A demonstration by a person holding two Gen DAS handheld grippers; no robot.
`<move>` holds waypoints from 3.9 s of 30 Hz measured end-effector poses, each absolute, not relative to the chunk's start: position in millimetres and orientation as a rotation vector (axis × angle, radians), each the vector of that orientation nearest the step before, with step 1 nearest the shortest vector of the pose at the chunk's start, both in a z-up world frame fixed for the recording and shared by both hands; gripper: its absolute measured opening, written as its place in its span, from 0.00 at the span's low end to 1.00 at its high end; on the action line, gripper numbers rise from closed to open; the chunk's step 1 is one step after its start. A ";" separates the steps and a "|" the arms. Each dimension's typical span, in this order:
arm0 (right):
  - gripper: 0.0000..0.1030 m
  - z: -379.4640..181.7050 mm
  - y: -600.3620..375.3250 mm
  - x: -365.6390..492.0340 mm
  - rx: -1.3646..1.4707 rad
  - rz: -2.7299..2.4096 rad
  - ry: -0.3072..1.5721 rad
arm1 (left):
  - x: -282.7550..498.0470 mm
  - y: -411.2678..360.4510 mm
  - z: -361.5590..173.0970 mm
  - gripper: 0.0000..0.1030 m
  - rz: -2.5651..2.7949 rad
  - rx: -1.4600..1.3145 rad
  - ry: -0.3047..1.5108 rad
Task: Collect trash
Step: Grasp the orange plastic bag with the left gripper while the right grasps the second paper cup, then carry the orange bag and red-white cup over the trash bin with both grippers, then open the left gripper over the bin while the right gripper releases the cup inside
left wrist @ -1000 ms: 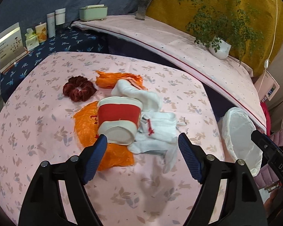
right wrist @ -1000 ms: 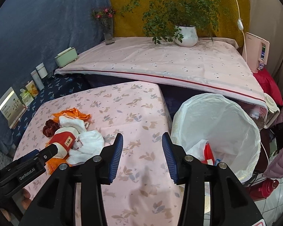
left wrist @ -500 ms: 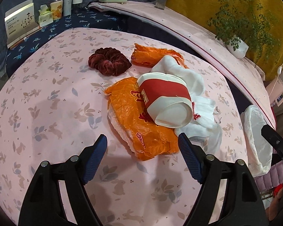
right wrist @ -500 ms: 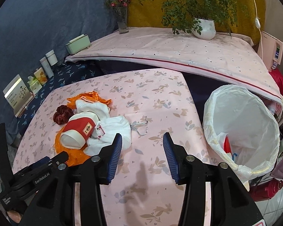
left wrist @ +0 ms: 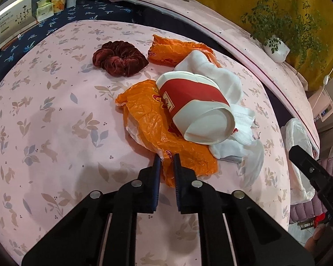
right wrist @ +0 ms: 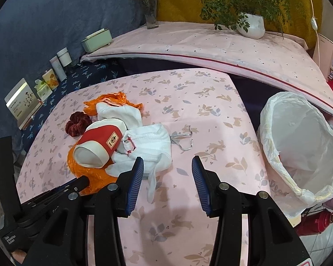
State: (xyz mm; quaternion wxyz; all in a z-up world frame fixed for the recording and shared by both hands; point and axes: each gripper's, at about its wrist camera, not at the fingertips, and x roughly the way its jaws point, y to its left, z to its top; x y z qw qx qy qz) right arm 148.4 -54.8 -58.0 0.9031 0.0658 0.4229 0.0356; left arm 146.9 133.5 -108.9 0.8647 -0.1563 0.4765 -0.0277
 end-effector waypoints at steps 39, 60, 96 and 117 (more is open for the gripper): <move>0.02 -54.1 24.3 178.8 0.054 0.247 0.864 | 138.4 155.4 -68.4 0.05 -0.096 -0.348 0.929; 0.02 7.8 -127.4 145.3 0.191 0.059 0.710 | 136.6 35.9 21.6 0.05 -0.285 -0.228 0.806; 0.02 -42.6 -334.8 98.6 0.368 -0.250 0.739 | 162.1 -184.5 -8.9 0.32 -0.532 -0.037 0.899; 0.10 -39.4 -303.7 115.4 0.331 -0.213 0.758 | 167.0 -130.2 -17.2 0.48 -0.392 -0.068 0.879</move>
